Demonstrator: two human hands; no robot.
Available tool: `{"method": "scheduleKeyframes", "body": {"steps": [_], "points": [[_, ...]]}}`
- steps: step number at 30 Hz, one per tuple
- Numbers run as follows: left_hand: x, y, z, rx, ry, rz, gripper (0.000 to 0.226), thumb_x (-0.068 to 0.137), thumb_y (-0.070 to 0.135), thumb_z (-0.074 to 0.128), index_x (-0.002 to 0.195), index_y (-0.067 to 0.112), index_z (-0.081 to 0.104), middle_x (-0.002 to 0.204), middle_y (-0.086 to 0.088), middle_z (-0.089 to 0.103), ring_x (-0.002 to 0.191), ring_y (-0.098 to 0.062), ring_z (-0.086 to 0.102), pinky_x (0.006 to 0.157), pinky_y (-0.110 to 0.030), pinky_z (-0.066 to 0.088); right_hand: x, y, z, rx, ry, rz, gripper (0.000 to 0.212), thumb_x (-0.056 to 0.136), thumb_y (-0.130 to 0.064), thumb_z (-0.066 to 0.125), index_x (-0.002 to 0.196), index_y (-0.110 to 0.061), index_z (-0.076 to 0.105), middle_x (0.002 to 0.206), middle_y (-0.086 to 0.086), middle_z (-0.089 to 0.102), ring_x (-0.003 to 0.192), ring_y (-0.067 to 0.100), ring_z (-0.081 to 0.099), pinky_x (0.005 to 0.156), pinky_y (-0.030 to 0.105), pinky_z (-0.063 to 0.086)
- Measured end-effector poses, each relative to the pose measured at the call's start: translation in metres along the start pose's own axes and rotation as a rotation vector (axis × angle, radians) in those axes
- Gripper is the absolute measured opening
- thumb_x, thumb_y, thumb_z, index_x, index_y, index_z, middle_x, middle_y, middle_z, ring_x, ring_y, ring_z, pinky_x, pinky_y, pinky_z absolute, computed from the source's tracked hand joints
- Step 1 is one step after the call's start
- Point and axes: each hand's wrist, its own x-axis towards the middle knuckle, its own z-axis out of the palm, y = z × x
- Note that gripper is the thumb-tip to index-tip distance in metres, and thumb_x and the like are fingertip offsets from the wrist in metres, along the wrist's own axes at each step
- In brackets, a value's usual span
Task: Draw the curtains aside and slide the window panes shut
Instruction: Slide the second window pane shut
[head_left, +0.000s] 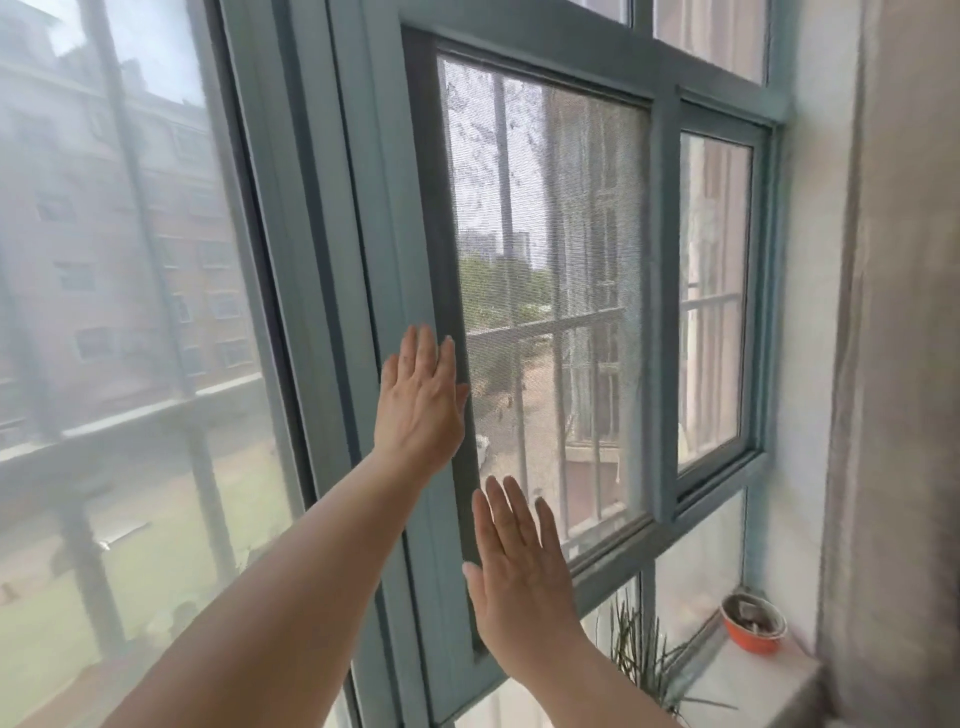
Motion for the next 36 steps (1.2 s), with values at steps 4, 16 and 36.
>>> {"method": "scheduleKeyframes", "body": {"steps": [4, 16, 36], "points": [[0.004, 0.021, 0.009, -0.002, -0.019, 0.002, 0.058, 0.1, 0.037, 0.027, 0.149, 0.013, 0.006, 0.157, -0.011, -0.007, 0.143, -0.025, -0.011, 0.116, -0.041, 0.0, -0.003, 0.022, -0.005, -0.051, 0.015, 0.036, 0.059, 0.088, -0.036, 0.033, 0.138, -0.007, 0.041, 0.147, 0.011, 0.035, 0.137, 0.028, 0.028, 0.105, 0.046, 0.018], [0.057, 0.151, 0.065, -0.042, -0.04, 0.053, 0.062, 0.098, 0.04, 0.022, 0.147, 0.015, -0.006, 0.153, -0.009, -0.018, 0.139, -0.023, -0.021, 0.11, -0.041, -0.01, 0.005, 0.171, -0.011, -0.143, 0.01, 0.066, 0.068, 0.084, -0.04, 0.058, 0.14, -0.009, 0.038, 0.149, 0.01, 0.03, 0.138, 0.028, 0.025, 0.106, 0.047, 0.017], [0.185, 0.364, 0.196, -0.08, -0.112, 0.212, 0.058, 0.101, 0.033, 0.019, 0.145, 0.009, -0.011, 0.152, -0.011, -0.021, 0.138, -0.025, -0.022, 0.114, -0.042, -0.01, 0.039, 0.428, 0.043, -0.201, -0.013, 0.131, 0.058, 0.087, -0.033, 0.04, 0.137, -0.004, 0.042, 0.146, 0.013, 0.038, 0.136, 0.029, 0.032, 0.103, 0.048, 0.02]]}}
